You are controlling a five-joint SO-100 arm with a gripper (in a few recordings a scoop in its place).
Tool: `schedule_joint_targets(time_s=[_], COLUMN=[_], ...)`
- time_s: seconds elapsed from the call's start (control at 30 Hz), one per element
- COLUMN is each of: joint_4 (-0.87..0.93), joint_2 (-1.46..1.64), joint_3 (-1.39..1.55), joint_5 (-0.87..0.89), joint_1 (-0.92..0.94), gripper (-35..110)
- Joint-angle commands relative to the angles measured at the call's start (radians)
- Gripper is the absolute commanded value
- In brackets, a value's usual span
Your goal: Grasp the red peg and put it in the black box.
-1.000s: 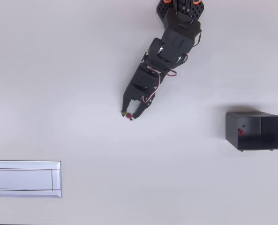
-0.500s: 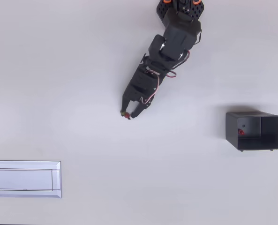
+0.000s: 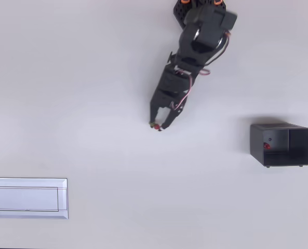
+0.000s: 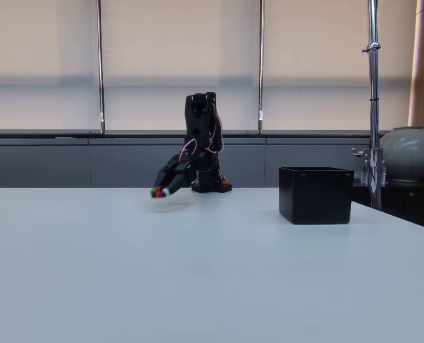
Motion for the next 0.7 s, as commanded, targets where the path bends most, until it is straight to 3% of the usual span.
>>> schedule_joint_targets(time_s=[0.0,0.67], joint_4=[-0.081,-0.08], joint_2=[-0.086,-0.158], joint_3=[-0.002,0.236], joint_5=[0.017,-0.044], joint_1=[-0.074,-0.463], gripper=[0,0])
